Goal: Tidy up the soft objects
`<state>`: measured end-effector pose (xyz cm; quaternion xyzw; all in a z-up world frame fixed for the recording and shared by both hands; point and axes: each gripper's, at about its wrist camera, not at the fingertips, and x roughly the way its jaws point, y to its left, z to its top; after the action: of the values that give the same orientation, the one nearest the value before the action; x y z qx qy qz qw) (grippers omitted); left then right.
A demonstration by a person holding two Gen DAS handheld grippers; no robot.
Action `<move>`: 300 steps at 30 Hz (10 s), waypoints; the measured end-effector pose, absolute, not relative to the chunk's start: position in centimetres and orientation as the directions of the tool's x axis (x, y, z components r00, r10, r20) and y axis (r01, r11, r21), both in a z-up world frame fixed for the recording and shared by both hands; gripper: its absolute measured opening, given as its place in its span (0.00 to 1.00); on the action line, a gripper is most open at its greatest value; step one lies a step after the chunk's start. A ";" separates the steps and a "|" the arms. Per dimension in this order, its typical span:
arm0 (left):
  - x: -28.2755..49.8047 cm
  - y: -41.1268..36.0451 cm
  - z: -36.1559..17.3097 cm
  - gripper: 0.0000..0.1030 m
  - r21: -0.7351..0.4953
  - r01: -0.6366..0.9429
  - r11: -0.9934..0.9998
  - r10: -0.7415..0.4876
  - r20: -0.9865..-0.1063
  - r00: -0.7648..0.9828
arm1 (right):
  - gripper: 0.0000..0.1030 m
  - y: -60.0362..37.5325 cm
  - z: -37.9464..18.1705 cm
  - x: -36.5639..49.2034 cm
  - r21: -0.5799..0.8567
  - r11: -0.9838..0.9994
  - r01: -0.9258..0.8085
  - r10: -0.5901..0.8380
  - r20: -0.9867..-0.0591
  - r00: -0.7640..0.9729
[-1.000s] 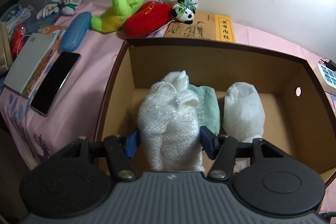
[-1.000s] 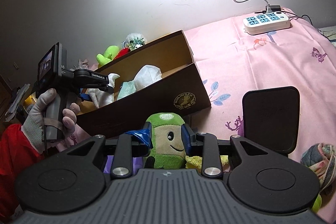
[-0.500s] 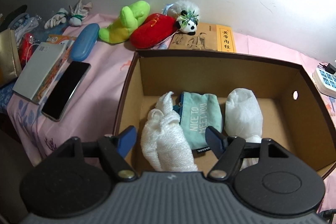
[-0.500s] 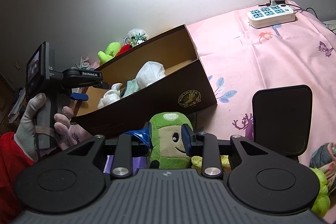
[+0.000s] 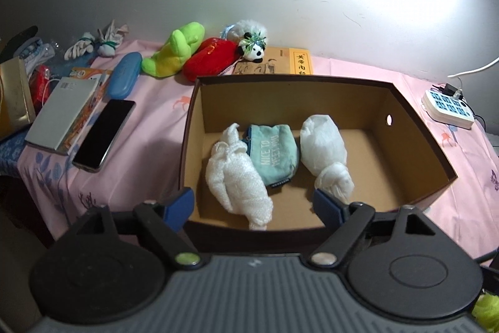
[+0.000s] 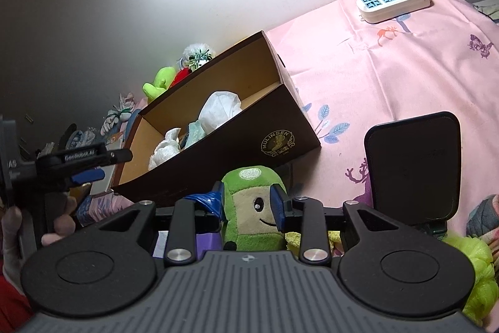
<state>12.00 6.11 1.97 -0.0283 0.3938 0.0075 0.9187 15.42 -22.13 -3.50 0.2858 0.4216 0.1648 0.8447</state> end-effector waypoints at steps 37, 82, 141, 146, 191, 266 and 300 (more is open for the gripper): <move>-0.8 1.0 -0.5 0.86 -0.107 0.068 0.992 -0.125 -0.746 0.654 | 0.26 -16.3 -6.6 17.7 0.423 0.882 -0.210 0.472 -0.784 0.403; 3.2 4.1 0.2 0.86 -0.168 0.200 0.965 -0.259 -0.693 0.673 | 0.32 -19.5 1.4 31.3 0.562 0.798 -0.217 0.584 -0.634 0.507; 6.2 1.5 -0.9 0.86 -0.161 0.285 0.945 -0.302 -0.767 0.566 | 0.36 -20.9 1.0 22.4 0.523 0.844 -0.119 0.510 -0.713 0.482; 6.0 0.0 -1.0 0.86 -0.109 0.260 0.960 -0.241 -0.792 0.560 | 0.36 -22.3 1.0 20.3 0.558 0.821 -0.122 0.539 -0.686 0.489; 7.2 -13.4 -5.8 0.86 -0.115 0.171 0.978 -0.180 -0.884 0.432 | 0.37 -36.6 -7.0 11.0 0.704 0.708 0.057 0.622 -0.660 0.423; 18.9 0.7 -1.6 0.59 -0.011 0.021 1.000 -0.022 -0.794 0.607 | 0.36 -27.9 -6.0 12.9 0.686 0.718 0.121 0.571 -0.679 0.462; -1.6 -7.8 1.1 0.66 -0.060 0.103 0.993 -0.113 -0.758 0.642 | 0.36 -31.7 -7.2 10.8 0.622 0.774 -0.119 0.619 -0.707 0.342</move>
<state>-1.63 -7.80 1.09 -0.0058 0.4187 -0.0597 0.9061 10.82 -31.71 -7.24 0.2395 0.5229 0.2355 0.7834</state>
